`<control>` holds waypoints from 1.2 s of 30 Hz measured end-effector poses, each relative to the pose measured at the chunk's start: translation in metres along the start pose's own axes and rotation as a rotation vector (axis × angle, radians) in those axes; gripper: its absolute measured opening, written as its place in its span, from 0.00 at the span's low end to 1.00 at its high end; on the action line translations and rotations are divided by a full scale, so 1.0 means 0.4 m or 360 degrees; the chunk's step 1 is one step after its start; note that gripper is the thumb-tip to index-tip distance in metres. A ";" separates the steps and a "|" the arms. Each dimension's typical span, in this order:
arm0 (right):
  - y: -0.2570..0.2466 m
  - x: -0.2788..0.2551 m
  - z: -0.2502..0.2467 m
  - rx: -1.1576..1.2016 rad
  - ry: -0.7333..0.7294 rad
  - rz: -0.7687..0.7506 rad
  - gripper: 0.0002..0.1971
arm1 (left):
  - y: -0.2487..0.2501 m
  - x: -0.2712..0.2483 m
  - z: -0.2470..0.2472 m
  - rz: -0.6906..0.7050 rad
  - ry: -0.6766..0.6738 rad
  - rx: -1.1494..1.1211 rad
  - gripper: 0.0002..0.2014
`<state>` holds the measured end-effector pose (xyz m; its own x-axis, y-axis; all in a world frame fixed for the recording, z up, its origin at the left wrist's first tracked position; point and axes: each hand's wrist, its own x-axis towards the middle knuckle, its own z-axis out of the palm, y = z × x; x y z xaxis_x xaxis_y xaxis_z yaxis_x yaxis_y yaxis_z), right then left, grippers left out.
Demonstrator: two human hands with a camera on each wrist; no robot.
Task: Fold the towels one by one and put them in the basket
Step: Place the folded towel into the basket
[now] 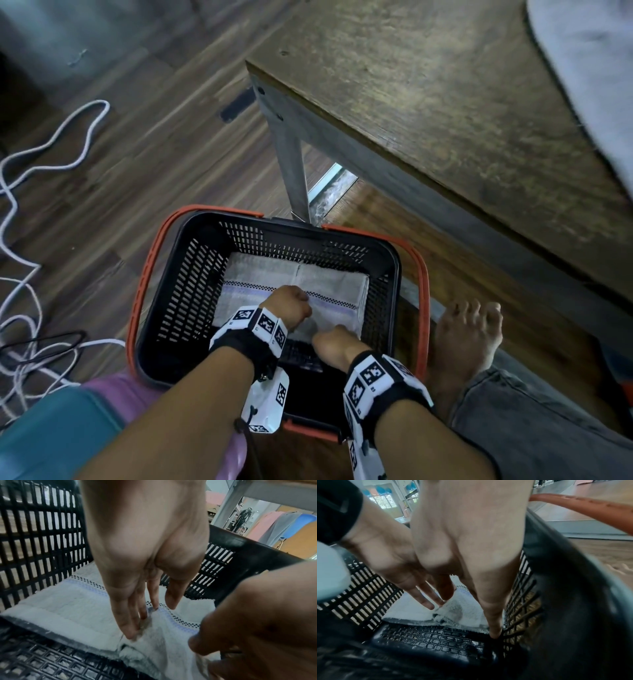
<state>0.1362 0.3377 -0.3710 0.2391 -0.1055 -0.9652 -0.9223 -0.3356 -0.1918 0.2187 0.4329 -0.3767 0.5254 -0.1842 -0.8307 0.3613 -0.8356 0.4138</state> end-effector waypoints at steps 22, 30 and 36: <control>0.027 -0.086 -0.003 -0.0381 0.0035 -0.0414 0.28 | 0.127 0.053 0.119 0.0474 -0.0412 0.1641 0.40; 0.028 -0.114 -0.038 -0.0640 0.0087 -0.0447 0.22 | 0.074 0.018 0.027 0.0264 -0.0095 0.1129 0.16; -0.024 -0.209 -0.100 -0.0862 0.0209 -0.0597 0.20 | 0.040 -0.094 -0.001 0.0213 -0.0293 0.1008 0.19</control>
<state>0.1372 0.3121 -0.2812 0.5803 0.0080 -0.8144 -0.4951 -0.7905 -0.3605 0.2050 0.4266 -0.3386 0.3739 -0.3458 -0.8606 -0.2493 -0.9312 0.2658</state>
